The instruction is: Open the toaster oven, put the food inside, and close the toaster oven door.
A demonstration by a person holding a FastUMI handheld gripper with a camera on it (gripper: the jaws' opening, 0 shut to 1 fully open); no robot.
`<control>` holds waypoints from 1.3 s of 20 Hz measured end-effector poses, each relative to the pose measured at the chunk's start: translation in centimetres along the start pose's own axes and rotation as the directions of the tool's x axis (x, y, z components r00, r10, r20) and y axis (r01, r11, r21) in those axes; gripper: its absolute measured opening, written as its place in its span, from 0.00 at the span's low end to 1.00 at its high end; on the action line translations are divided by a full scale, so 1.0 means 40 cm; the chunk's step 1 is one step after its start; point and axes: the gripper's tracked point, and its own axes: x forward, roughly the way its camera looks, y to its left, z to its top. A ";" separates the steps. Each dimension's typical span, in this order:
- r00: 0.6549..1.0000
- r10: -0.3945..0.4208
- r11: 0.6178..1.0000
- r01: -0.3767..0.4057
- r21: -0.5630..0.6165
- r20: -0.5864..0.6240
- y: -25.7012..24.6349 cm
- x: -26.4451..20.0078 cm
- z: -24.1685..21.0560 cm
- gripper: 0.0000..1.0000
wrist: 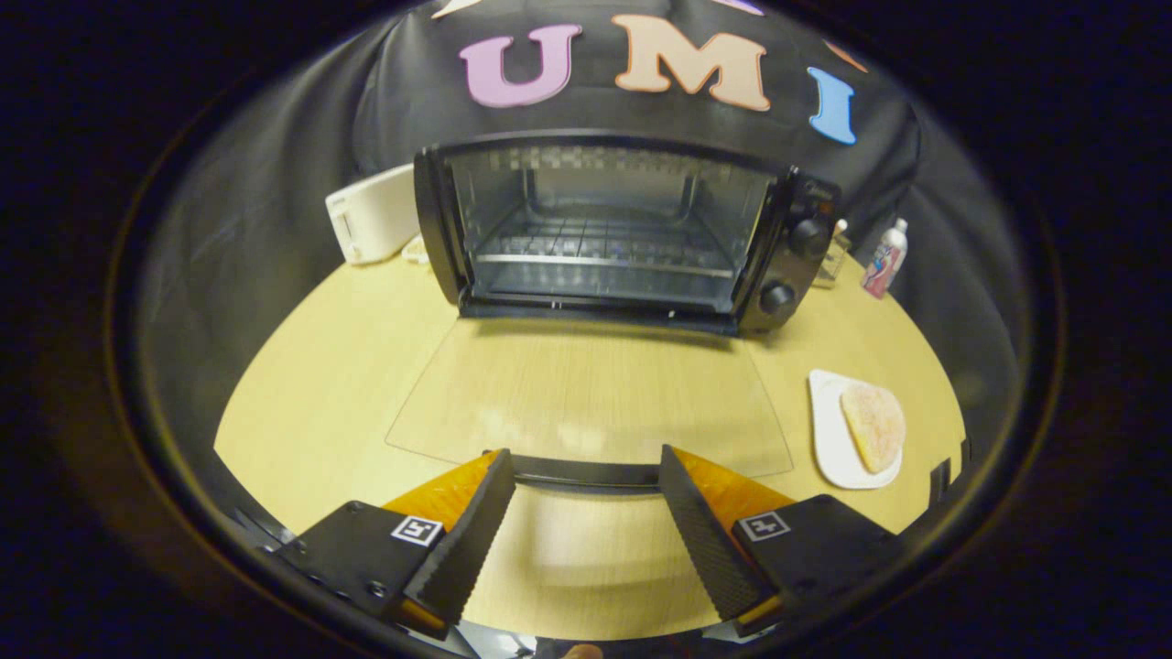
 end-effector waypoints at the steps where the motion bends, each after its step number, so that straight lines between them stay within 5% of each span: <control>1: 1.000 0.004 1.000 -0.004 0.010 0.001 -0.004 -0.001 -0.004 1.00; 7: 0.993 -0.043 0.997 0.035 0.073 0.113 -0.092 -0.050 0.122 1.00; 13: 0.960 -0.249 0.966 0.237 0.104 0.125 -0.375 -0.053 0.202 1.00; 19: 0.921 -0.390 0.910 0.382 0.162 0.017 -0.635 -0.036 0.148 1.00; 26: 0.935 -0.338 0.902 0.353 0.249 -0.103 -0.697 0.051 0.029 1.00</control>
